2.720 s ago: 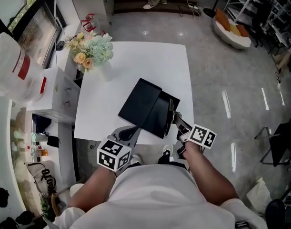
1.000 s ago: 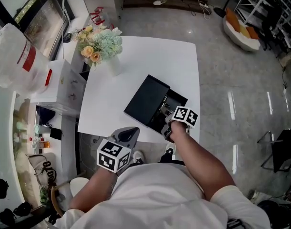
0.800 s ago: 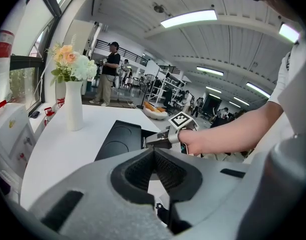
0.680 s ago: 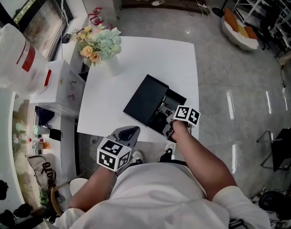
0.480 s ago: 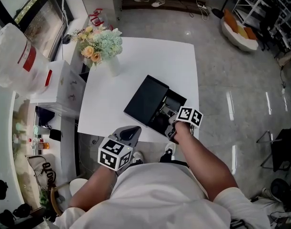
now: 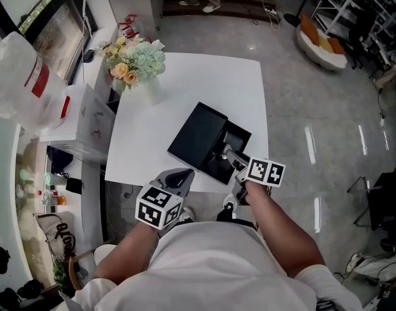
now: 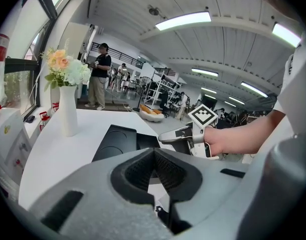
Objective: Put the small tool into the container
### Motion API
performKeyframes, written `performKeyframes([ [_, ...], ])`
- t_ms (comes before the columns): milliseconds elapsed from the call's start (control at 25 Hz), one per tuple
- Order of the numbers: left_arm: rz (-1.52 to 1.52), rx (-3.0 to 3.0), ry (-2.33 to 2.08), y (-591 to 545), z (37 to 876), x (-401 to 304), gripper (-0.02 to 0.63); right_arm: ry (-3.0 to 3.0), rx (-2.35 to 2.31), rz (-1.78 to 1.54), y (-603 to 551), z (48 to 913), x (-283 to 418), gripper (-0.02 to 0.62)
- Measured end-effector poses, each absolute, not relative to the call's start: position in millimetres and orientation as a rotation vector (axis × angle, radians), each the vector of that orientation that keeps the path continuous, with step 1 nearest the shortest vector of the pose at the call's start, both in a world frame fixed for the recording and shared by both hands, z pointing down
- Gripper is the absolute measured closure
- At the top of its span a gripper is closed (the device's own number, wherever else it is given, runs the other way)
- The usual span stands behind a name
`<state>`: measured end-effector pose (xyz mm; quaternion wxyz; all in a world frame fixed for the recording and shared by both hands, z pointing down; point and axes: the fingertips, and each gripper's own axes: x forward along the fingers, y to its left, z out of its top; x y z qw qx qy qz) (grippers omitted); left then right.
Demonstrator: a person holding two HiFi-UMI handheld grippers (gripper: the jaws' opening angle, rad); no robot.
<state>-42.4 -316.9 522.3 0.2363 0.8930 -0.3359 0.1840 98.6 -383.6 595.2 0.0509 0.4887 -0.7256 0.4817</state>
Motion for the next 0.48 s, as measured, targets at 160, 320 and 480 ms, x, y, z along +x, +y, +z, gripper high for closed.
performKeyframes([
  [160, 0.487, 2.482, -0.898, -315.3, 514.8, -40.5, 0.597, -2.344, 1.452, 1.181, -360.8, 556.4, 91.8, 0.445],
  [320, 0.490, 2.523, -0.848, -307.6, 508.8, -39.5, 0.598, -2.412, 1.456, 0.978, -327.3, 531.1, 88.8, 0.493],
  [480, 0.507, 2.566, -0.796, -295.2, 503.1, -38.5, 0.598, -2.453, 1.522, 0.875, -298.6, 510.9, 90.5, 0.565],
])
